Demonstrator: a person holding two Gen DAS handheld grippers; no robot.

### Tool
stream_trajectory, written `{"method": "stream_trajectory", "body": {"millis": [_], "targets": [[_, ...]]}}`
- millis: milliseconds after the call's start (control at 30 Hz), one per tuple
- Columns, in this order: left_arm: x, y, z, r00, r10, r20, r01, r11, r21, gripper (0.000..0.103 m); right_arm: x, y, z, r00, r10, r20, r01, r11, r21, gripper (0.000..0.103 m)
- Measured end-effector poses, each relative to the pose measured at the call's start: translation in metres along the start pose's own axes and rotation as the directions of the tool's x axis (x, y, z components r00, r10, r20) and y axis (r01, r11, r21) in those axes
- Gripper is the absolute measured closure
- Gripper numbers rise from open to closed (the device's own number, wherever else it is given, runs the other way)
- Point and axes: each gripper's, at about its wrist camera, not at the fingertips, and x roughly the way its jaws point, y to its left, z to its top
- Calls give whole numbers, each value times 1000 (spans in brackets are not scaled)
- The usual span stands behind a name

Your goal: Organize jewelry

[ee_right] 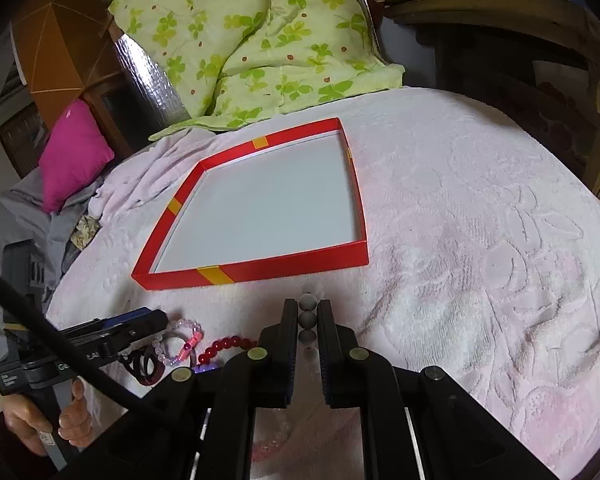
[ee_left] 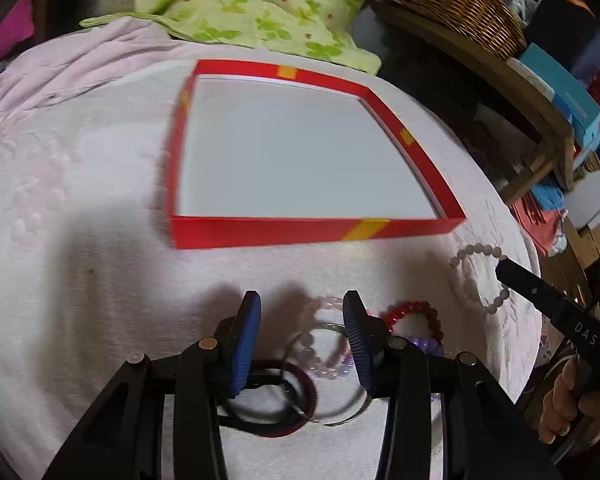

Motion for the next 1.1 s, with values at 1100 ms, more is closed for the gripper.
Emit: {"method": "stream_trajectory", "body": {"millis": [1100], "targets": [[-23, -19, -14, 999, 51, 0, -51, 989, 139, 95, -5, -3, -1, 1000, -3, 7, 3, 1000, 4, 93]]}}
